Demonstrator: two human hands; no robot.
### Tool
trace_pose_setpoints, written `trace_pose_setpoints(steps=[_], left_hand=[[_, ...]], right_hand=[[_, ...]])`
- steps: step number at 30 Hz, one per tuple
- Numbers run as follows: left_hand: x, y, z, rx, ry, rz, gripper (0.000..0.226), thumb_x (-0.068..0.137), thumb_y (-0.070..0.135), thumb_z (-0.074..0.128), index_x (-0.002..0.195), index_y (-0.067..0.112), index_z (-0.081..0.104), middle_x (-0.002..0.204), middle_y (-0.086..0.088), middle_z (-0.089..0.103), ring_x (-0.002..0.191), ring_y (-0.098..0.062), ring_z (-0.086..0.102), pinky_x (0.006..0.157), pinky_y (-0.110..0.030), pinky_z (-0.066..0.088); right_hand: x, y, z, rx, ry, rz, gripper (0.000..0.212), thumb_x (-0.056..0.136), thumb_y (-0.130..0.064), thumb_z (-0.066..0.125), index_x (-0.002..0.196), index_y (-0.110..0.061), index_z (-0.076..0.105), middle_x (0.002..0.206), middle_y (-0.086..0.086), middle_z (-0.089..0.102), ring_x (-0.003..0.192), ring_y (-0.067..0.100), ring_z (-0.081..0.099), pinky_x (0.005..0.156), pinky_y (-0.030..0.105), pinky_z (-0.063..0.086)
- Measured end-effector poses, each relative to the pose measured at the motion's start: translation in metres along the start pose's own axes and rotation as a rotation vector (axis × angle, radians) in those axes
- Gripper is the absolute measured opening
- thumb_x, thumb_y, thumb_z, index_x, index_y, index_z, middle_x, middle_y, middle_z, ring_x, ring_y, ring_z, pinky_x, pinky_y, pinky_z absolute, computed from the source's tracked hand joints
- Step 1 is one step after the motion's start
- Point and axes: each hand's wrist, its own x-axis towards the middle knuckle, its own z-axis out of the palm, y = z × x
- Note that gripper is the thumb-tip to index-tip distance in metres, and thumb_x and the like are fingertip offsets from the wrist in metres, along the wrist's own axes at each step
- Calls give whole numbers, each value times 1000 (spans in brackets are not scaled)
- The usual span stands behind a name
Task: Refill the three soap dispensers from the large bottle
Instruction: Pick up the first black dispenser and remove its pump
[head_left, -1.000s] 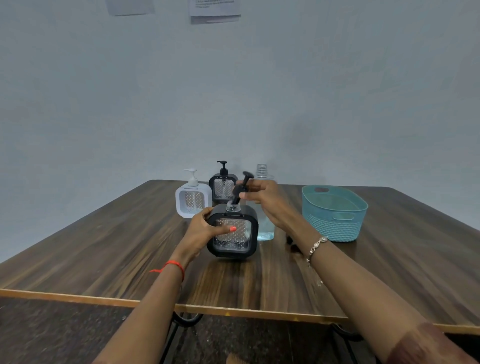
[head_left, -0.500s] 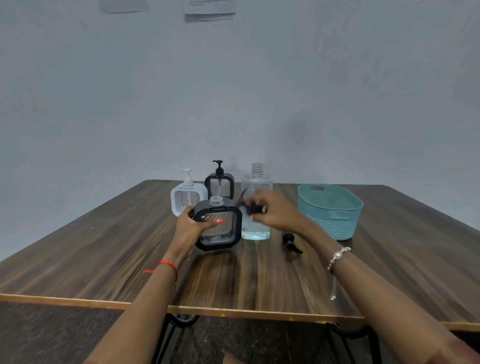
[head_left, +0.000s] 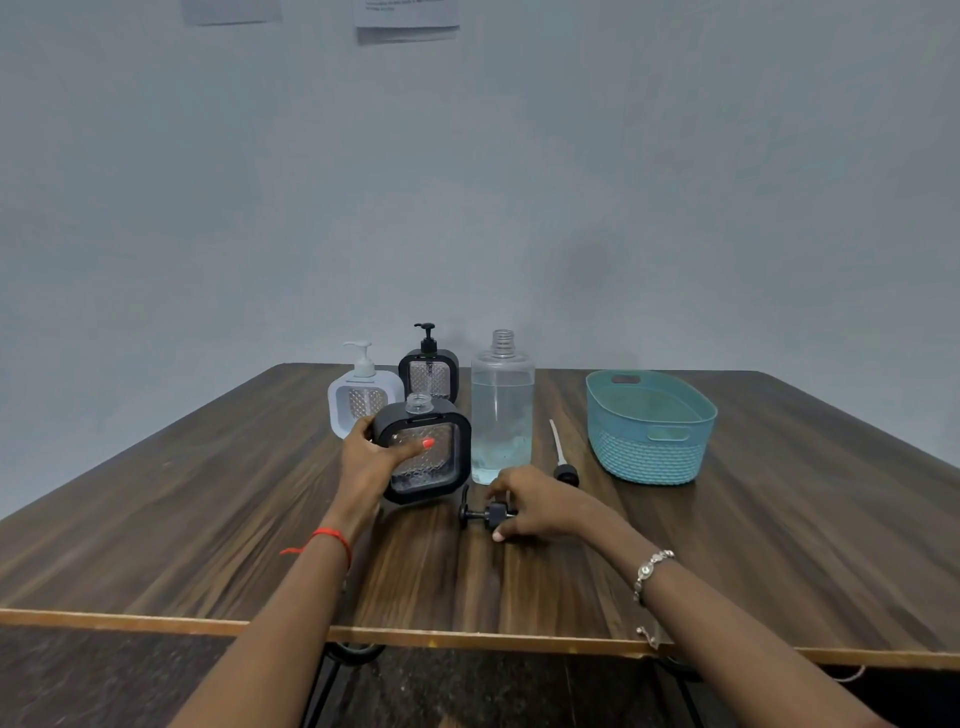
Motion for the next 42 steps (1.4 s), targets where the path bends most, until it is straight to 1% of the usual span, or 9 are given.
trace_pose_setpoints(steps=[2, 9, 15, 17, 23, 30, 35, 39, 42], left_hand=[[0, 1, 1, -8, 4, 3, 59, 62, -6, 80, 114, 5, 53, 92, -2, 67, 78, -11, 65, 57, -13, 53], [2, 0, 3, -25, 16, -8, 59, 64, -7, 78, 116, 4, 52, 89, 1, 65, 78, -11, 64, 55, -12, 53], [1, -3, 0, -53, 27, -14, 59, 62, -8, 79, 114, 4, 52, 91, -2, 66, 78, -13, 65, 58, -15, 55], [1, -3, -1, -52, 27, -13, 59, 62, -8, 79, 113, 5, 53, 92, -3, 67, 78, -12, 66, 59, -16, 55], [1, -1, 1, -59, 18, -5, 57, 63, -8, 79, 111, 6, 53, 90, 0, 67, 76, -10, 66, 58, -15, 54], [4, -3, 1, -56, 14, -14, 61, 61, -5, 80, 115, 5, 53, 96, -7, 67, 82, -16, 67, 63, -18, 56], [1, -1, 4, -70, 12, -10, 58, 63, -10, 77, 113, 6, 52, 89, 0, 66, 75, -8, 65, 57, -14, 53], [1, -3, 4, -63, 14, -12, 55, 64, -11, 76, 111, 6, 51, 88, 0, 65, 64, -1, 67, 55, -14, 52], [1, -5, 3, -50, 17, -9, 56, 62, -10, 78, 109, 6, 53, 89, -2, 66, 64, 0, 67, 56, -14, 53]], right_hand=[[0, 2, -2, 14, -7, -8, 56, 77, -24, 74, 126, -4, 53, 124, 11, 56, 113, 23, 53, 85, 22, 38], [-3, 3, -1, 28, -3, -24, 54, 77, -26, 74, 123, -4, 56, 121, 11, 59, 107, 21, 56, 81, 21, 39], [-1, 3, -2, 41, -38, -21, 49, 74, -30, 76, 114, -6, 62, 109, 11, 64, 85, 14, 54, 71, 22, 39], [-1, 3, -3, 55, -40, -22, 50, 74, -32, 76, 113, -6, 63, 108, 12, 66, 87, 17, 58, 72, 23, 43], [-7, -1, -9, 150, 18, -28, 52, 77, -38, 73, 111, 0, 63, 110, 17, 66, 100, 27, 61, 87, 38, 48], [-5, 0, -12, 127, -36, -22, 50, 73, -34, 76, 111, -3, 64, 109, 11, 67, 100, 22, 62, 88, 34, 49], [-5, -1, -10, 116, -55, -36, 39, 74, -30, 77, 99, -2, 69, 98, 12, 70, 86, 19, 62, 77, 29, 47], [-4, 0, -7, 92, -34, -58, 37, 73, -29, 78, 94, 1, 69, 92, 17, 70, 87, 28, 64, 78, 37, 49], [-3, 1, -6, 93, -25, -47, 39, 73, -29, 78, 96, 1, 68, 96, 17, 69, 90, 27, 64, 81, 38, 49]])
